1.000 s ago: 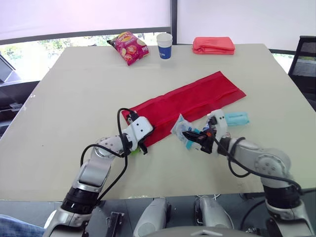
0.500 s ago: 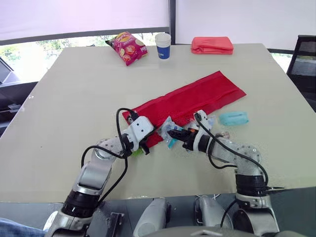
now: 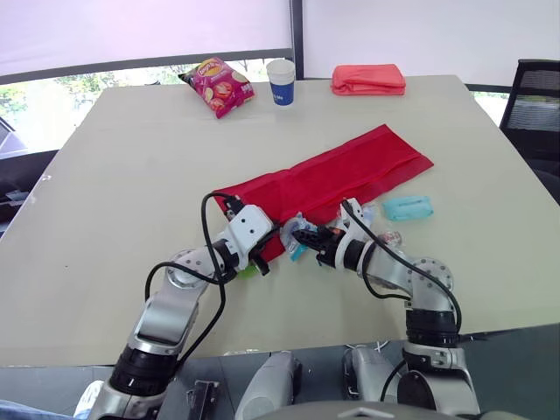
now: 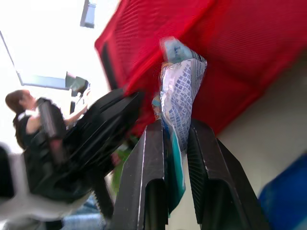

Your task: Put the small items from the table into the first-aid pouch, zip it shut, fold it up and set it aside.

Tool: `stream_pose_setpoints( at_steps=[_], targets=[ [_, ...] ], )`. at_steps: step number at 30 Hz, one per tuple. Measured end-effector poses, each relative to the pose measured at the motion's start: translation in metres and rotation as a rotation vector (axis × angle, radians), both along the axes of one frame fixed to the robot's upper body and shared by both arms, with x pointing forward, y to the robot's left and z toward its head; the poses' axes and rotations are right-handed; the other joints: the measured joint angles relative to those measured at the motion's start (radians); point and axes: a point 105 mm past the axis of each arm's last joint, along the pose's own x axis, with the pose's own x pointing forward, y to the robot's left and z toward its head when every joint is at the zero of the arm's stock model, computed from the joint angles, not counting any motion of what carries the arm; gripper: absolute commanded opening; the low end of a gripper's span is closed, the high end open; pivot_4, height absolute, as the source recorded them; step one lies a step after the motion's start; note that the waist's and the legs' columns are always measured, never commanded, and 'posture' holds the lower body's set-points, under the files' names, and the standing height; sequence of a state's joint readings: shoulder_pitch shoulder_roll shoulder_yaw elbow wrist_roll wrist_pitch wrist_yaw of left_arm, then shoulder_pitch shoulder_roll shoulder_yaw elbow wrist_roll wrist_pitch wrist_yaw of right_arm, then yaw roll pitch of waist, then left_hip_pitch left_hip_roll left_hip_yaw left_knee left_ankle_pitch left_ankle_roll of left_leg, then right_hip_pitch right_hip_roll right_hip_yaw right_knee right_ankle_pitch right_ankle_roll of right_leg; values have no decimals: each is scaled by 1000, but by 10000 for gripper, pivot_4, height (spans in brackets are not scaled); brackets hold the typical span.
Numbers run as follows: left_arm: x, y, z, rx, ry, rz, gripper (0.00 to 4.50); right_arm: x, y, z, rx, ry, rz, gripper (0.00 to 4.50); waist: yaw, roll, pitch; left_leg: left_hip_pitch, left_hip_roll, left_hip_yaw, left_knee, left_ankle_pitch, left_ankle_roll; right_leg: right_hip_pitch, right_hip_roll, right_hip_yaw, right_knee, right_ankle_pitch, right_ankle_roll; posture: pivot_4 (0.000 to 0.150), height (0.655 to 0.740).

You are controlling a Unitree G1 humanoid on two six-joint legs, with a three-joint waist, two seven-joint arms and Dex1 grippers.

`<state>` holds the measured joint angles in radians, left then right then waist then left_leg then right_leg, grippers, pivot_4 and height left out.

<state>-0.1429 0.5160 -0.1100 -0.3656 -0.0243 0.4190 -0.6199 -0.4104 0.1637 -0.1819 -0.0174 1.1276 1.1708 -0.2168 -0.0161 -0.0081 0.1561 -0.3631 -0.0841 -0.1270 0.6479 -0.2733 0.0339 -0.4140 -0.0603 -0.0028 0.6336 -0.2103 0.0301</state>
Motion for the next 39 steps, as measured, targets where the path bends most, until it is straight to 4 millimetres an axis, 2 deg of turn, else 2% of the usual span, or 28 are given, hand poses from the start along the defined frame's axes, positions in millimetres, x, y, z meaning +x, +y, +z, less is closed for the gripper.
stream_pose_setpoints(
  at_steps=[6,25,30,39],
  targets=[
    [-4,-4,0,-4,3,-23,255,9,-3,0,50,30,-51,623,-1,0,0,1,0,1,0,0,0,0,2,0,1,0,0,1500,7395],
    [-4,-6,1,2,-22,-53,255,11,19,2,54,33,31,623,-5,0,0,2,3,3,0,0,0,-1,5,2,2,0,0,1500,7395],
    [-5,-6,0,1,-20,-57,255,24,19,2,66,39,-8,623,-12,0,0,2,3,3,0,0,0,0,5,2,3,0,0,1500,7395],
    [-4,-4,-2,4,-31,-55,255,39,31,4,-43,-47,-18,623,-22,0,0,3,3,3,0,1,-1,-1,5,1,4,1,-2,1500,7395]
  ],
)
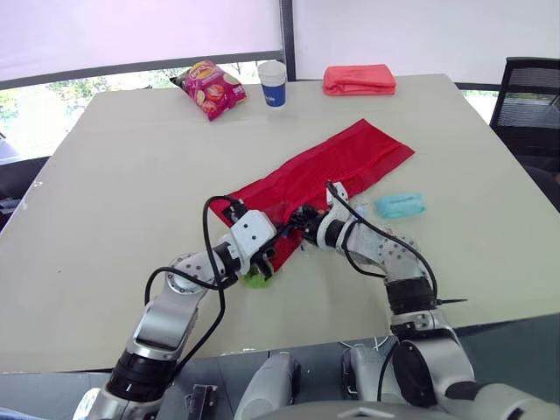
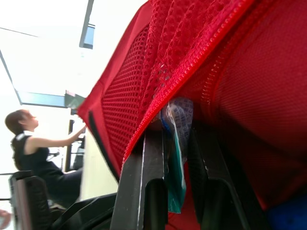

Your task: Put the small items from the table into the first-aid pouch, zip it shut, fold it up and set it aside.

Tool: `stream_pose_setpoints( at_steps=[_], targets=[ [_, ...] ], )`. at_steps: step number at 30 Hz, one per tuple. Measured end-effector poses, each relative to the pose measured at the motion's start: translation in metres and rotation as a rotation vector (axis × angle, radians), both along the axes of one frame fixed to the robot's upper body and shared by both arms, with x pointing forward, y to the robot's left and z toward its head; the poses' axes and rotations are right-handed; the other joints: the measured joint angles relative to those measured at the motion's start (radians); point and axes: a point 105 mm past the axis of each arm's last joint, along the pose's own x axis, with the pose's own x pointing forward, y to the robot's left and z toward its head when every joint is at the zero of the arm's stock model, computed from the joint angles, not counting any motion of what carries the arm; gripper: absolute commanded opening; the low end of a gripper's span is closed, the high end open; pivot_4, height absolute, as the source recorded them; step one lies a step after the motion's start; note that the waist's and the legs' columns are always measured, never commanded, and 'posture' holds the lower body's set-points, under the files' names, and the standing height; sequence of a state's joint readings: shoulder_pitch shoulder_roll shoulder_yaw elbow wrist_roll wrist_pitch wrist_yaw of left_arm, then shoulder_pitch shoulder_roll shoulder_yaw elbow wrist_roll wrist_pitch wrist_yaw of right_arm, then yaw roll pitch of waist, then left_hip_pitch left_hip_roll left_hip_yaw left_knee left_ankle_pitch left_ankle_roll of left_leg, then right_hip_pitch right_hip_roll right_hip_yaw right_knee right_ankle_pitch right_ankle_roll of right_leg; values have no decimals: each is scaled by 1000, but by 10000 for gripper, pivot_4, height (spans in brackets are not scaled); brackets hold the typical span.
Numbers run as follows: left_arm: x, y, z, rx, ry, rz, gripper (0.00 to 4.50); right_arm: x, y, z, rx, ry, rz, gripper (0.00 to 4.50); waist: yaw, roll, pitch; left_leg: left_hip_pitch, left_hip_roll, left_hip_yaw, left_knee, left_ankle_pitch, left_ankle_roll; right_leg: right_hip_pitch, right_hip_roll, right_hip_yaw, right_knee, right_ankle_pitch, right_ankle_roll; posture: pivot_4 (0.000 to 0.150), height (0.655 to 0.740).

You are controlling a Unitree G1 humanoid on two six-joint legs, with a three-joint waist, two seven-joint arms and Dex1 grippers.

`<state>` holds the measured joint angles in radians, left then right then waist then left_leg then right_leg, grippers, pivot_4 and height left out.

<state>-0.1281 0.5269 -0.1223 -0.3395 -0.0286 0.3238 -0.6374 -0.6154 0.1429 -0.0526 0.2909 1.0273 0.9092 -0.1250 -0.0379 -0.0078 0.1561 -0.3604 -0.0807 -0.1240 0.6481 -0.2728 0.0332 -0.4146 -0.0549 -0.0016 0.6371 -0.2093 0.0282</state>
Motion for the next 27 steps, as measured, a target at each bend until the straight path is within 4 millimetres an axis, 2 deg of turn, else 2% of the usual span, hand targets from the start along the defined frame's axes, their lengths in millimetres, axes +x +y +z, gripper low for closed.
stream_pose_setpoints(
  at_steps=[9,10,13,14,20,23,27],
  targets=[
    [5,0,-1,-1,-16,-7,255,7,9,0,-78,-22,19,623,-1,0,0,0,0,0,0,0,0,0,0,0,0,0,0,1500,7395],
    [5,0,-1,-2,-18,-7,44,7,9,0,-76,-20,19,5621,-1,0,0,0,0,0,0,0,0,0,0,0,0,0,0,1500,7395],
    [5,0,0,-2,-26,-12,0,7,9,1,-74,-24,22,14944,-1,0,0,0,0,0,0,0,0,0,0,1,0,0,0,1500,7395],
    [5,0,3,-3,-41,-14,0,7,9,2,-71,-29,23,20230,-1,0,0,0,0,0,0,0,0,0,0,1,0,0,0,1500,7395],
    [7,6,14,-14,-99,-12,0,9,5,11,-76,-73,9,38694,11,0,0,0,-1,-1,0,0,0,0,0,1,-1,0,0,1500,7395],
    [8,9,14,-15,-103,-7,0,9,4,14,-86,-88,15,44064,19,1,0,0,-1,-2,0,0,0,0,0,1,-1,0,0,1500,7395],
    [8,10,13,-17,-108,-10,0,8,4,15,-104,-98,19,44064,24,1,0,-1,-1,-2,0,0,0,0,0,1,-1,0,0,1500,7395]
  ],
)
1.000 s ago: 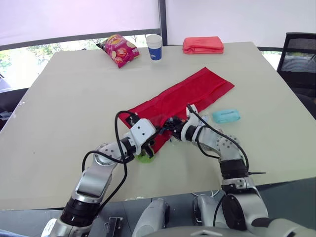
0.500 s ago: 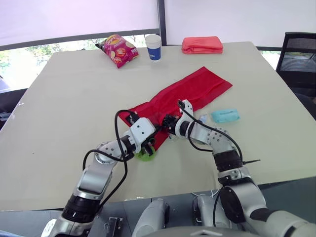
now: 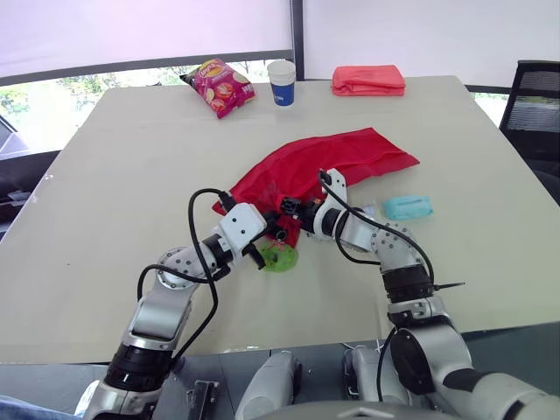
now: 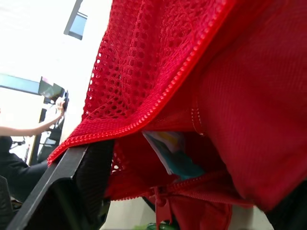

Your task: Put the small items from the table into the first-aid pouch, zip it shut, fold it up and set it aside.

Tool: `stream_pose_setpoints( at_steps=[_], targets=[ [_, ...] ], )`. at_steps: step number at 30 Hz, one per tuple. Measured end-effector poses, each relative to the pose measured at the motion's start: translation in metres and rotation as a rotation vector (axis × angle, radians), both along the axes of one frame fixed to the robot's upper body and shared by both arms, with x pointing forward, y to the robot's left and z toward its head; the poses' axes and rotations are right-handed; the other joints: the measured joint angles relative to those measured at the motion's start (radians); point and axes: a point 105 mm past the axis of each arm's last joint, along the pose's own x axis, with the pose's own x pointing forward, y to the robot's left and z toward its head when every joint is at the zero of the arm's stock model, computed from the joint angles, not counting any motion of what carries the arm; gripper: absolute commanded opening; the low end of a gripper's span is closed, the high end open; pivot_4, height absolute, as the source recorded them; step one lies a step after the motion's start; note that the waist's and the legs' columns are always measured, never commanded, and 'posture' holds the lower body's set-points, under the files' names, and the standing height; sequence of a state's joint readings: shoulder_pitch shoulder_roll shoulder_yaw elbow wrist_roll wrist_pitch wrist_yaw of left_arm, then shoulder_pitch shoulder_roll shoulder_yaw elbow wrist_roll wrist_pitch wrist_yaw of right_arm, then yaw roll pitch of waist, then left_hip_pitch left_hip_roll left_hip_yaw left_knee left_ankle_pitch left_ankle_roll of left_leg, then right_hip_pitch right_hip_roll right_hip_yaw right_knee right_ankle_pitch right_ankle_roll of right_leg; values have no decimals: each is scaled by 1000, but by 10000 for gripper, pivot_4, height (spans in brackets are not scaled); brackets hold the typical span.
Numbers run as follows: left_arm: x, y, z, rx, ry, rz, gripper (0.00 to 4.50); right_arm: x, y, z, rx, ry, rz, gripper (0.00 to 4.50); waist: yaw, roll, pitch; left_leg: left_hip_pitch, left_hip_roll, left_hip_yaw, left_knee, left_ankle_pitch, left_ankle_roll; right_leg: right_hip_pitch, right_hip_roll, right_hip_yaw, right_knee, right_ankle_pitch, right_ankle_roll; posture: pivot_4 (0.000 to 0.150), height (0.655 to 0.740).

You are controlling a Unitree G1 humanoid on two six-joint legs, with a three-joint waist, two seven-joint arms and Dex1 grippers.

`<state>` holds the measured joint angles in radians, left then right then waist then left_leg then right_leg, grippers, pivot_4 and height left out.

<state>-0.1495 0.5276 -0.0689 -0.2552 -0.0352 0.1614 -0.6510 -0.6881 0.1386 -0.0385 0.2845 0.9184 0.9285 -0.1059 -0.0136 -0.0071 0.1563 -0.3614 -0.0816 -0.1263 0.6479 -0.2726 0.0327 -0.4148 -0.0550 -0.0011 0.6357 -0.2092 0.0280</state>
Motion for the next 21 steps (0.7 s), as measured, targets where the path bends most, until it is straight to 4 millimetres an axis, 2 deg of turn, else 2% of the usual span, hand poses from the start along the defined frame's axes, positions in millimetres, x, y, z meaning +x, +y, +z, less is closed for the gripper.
stream_pose_setpoints(
  at_steps=[11,12,14,21],
  targets=[
    [0,0,-1,-1,3,-1,0,0,-1,0,-13,-19,6,44583,0,0,0,0,0,-1,0,0,0,0,0,-2,0,0,0,1500,7395],
    [0,-1,-1,-1,5,-2,0,0,-1,0,-14,-20,6,35541,0,0,0,0,0,-1,0,0,0,0,0,-2,0,0,0,1500,7395],
    [1,0,-7,6,30,7,0,0,-1,0,-17,-22,7,27450,-3,1,0,0,0,0,0,0,0,0,0,-2,0,0,0,1500,7395],
    [2,3,-13,14,56,20,0,0,0,1,-22,-28,10,27450,-6,1,1,-1,0,0,-7,0,0,-3,-1,0,-3,0,0,1500,7395]
  ],
)
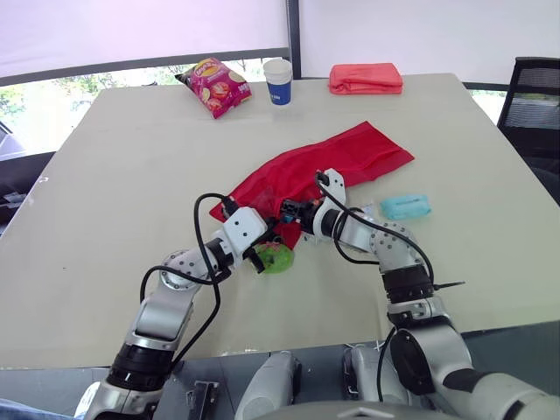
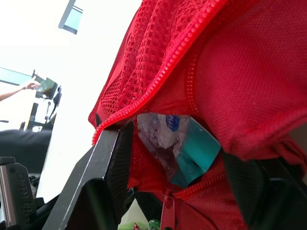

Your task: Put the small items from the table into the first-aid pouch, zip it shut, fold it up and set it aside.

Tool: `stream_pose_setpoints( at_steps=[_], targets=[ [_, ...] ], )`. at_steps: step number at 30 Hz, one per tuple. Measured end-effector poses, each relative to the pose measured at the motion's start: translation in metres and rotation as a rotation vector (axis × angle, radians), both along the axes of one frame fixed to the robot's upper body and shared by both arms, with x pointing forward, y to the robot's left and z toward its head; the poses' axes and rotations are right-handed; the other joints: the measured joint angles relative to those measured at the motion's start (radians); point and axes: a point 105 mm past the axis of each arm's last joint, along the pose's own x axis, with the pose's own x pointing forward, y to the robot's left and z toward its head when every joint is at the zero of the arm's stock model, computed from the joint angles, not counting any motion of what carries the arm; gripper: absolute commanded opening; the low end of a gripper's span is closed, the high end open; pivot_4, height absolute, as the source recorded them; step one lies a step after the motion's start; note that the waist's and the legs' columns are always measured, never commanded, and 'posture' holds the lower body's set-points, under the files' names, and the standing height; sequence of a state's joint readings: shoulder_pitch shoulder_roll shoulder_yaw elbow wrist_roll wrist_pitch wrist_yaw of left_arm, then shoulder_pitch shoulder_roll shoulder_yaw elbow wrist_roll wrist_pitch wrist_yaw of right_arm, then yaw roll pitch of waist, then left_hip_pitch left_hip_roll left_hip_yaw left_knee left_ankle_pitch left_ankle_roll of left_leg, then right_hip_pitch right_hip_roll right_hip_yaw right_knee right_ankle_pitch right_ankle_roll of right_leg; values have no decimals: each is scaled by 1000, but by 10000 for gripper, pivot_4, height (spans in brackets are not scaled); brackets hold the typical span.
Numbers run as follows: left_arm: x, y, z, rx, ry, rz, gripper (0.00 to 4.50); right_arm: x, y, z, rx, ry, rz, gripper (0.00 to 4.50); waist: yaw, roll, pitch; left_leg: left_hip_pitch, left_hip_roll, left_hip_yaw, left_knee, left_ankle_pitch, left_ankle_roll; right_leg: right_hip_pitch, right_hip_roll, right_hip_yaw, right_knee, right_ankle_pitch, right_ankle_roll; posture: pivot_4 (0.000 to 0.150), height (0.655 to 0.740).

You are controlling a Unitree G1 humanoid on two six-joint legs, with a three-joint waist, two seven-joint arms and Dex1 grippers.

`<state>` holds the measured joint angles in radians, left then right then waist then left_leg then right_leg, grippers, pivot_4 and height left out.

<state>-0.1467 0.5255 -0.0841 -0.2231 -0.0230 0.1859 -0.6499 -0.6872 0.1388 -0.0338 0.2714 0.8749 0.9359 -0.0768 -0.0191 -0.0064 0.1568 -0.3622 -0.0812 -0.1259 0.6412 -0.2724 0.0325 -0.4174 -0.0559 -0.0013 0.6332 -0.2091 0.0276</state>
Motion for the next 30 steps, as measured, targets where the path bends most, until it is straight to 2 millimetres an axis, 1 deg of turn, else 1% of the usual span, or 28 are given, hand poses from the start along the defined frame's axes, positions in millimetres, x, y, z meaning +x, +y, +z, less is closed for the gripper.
stream_pose_setpoints(
  at_steps=[8,9,10,11,12,14,18,22,24,26,28,30],
  targets=[
    [0,0,0,0,0,0,0,-2,0,3,-5,-9,9,27450,0,0,0,0,0,0,-2,0,0,0,0,1,-3,0,0,1500,7395],
    [0,0,0,1,1,-1,0,-3,-1,3,-4,-13,9,22211,0,0,0,0,0,0,-3,0,0,0,0,2,-4,0,0,1500,7395],
    [0,0,0,1,2,-2,0,-3,-1,4,-2,-16,7,19582,0,0,0,-1,0,0,-3,0,0,0,0,1,-4,0,0,1500,7395],
    [0,0,0,1,3,-2,0,-3,-2,5,1,-21,7,15723,0,0,0,-1,0,0,-3,0,0,0,0,1,-4,0,0,1500,7395],
    [0,-1,-1,2,4,-5,0,-4,-2,8,7,-32,10,10471,0,0,0,-1,0,0,-4,0,0,0,0,2,-5,0,0,1500,7395],
    [0,-1,-1,2,5,-5,0,-5,-2,10,8,-41,13,10471,0,0,0,-1,0,0,-4,0,0,0,0,2,-5,0,0,1500,7395],
    [-1,-1,-1,5,7,-7,0,-8,-5,6,1,-40,9,10471,1,0,0,-1,0,0,-4,0,0,0,0,2,-5,0,0,1500,7395],
    [-1,2,-2,24,10,-15,0,-19,-7,4,-29,-78,32,10471,1,0,0,-1,0,0,-4,0,0,0,0,2,-5,0,0,1500,7395],
    [-1,5,-3,39,14,-19,0,-25,-15,2,-95,-143,63,10471,1,0,0,-1,0,0,-4,0,0,0,0,1,-6,0,0,1500,7395],
    [-1,9,-4,47,16,-19,0,-28,-23,4,-135,-204,83,10471,2,0,0,-1,0,0,-4,0,0,0,0,-1,-6,0,0,1500,7395],
    [-1,15,-5,58,22,-22,0,-31,-30,10,-187,-300,116,10471,1,0,0,-1,0,1,-4,0,0,0,0,-1,-6,0,0,1500,7395],
    [-1,19,-4,60,23,-29,0,-34,-32,18,-228,-393,151,10471,-3,0,0,0,1,1,-4,0,0,0,0,-2,-6,0,1,1500,7395]
  ],
)
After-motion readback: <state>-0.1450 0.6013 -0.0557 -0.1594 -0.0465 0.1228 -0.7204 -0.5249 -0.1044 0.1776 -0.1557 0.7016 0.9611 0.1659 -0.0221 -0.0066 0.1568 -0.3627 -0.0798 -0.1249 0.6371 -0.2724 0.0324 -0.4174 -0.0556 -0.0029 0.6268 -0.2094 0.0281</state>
